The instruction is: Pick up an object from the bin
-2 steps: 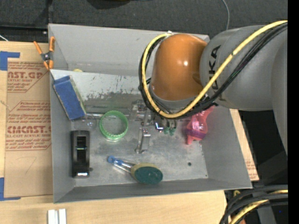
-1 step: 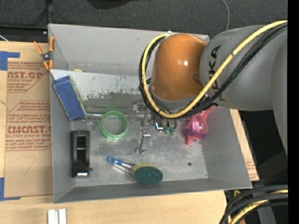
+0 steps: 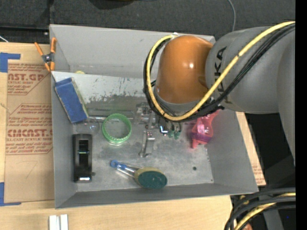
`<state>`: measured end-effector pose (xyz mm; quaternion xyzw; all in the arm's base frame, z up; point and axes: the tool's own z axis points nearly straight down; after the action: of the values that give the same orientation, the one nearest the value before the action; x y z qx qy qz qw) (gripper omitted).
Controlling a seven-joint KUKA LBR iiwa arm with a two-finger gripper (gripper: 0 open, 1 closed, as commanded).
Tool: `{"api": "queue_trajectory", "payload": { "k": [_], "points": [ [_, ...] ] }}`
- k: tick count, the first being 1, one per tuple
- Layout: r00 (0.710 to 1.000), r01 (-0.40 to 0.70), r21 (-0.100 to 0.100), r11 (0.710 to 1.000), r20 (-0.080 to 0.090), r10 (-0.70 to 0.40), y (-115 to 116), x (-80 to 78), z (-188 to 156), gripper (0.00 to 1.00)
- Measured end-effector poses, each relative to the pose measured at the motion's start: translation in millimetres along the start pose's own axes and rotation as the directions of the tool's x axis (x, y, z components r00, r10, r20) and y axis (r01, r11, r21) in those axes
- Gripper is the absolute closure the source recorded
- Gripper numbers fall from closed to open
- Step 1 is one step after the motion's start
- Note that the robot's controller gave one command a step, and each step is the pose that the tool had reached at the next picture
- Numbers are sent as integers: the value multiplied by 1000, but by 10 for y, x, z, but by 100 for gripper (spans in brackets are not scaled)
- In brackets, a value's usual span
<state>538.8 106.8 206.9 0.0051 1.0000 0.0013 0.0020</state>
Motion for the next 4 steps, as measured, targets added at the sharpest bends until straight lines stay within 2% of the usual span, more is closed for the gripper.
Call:
{"api": "queue_trajectory", "payload": {
  "k": [1,2,3,4],
  "points": [
    [974,225,1,974,1,-225,-225,52,-264,0],
    [998,69,1,998,-12,-69,33,438,620,0],
    [973,230,1,973,14,-230,194,573,583,0],
    [996,87,3,996,-7,-87,-596,414,1070,0]
  ]
}}
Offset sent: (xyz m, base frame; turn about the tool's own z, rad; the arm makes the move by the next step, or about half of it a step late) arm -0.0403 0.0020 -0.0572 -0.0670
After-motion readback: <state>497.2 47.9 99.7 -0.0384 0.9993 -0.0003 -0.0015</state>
